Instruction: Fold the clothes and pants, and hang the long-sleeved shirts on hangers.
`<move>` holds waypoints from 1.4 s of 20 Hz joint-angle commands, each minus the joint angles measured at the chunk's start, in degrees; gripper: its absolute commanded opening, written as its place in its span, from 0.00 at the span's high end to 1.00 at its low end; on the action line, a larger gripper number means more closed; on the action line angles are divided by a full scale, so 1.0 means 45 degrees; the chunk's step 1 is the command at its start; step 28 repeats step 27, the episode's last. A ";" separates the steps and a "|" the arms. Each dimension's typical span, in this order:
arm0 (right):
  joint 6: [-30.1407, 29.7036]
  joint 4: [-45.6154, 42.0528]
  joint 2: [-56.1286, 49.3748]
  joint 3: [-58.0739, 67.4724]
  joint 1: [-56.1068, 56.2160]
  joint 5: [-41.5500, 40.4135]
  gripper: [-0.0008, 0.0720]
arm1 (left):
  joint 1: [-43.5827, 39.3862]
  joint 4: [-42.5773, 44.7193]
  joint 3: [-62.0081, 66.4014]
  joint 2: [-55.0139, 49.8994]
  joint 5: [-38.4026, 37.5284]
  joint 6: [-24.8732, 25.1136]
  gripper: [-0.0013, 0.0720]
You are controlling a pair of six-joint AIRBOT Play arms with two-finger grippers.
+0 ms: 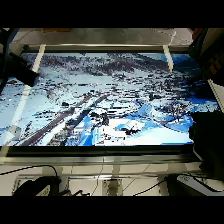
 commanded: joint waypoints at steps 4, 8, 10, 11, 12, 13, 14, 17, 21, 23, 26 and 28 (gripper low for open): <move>-0.1273 -0.0175 0.1209 0.0000 0.8446 -0.0092 0.92 | 0.0005 0.0000 -0.0005 -0.0005 0.0000 0.0000 0.96; -0.1724 -0.2671 0.1258 -0.0024 1.3342 0.1137 0.92 | 0.0005 0.0000 -0.0005 -0.0005 0.0010 0.0000 0.96; -0.1666 -0.4488 0.1253 -0.0257 1.4547 0.1107 0.92 | 0.0005 0.0000 -0.0005 -0.0005 0.0010 0.0000 0.96; -0.1418 -0.5498 0.1234 -0.0491 1.4717 0.1083 0.92 | 0.0005 0.0000 -0.0005 -0.0005 0.0005 0.0000 0.96; -0.0699 -0.6528 0.1205 -0.0738 1.4722 0.1093 0.92 | 0.0005 0.0000 -0.0005 -0.0005 0.0005 0.0000 0.96; 0.0044 -0.7655 0.1209 -0.1083 1.4722 0.1020 0.92 | 0.0005 0.0000 -0.0005 -0.0005 0.0005 0.0000 0.96; 0.0515 -0.8276 0.1205 -0.1384 1.4722 0.0976 0.92 | 0.0005 0.0000 -0.0005 -0.0005 0.0005 0.0000 0.96; 0.0782 -0.7689 0.1200 -0.2089 1.4722 0.0627 0.92 | 0.0005 0.0000 -0.0005 -0.0005 0.0005 0.0000 0.96; 0.0777 -0.7213 0.1200 -0.2152 1.4722 0.0350 0.92 | 0.0005 0.0000 -0.0005 -0.0005 0.0005 0.0000 0.96; 0.0777 -0.7213 0.1200 -0.2152 1.4722 0.0345 0.92 | 0.0005 0.0000 -0.0005 -0.0005 0.0005 0.0000 0.96; 0.0777 -0.7213 0.1200 -0.2152 1.4722 0.0350 0.92 | 0.0005 0.0000 -0.0005 -0.0005 0.0005 0.0000 0.96; 0.0777 -0.7213 0.1200 -0.2157 1.4722 0.0345 0.92 | 0.0005 0.0000 -0.0005 -0.0005 0.0005 0.0000 0.96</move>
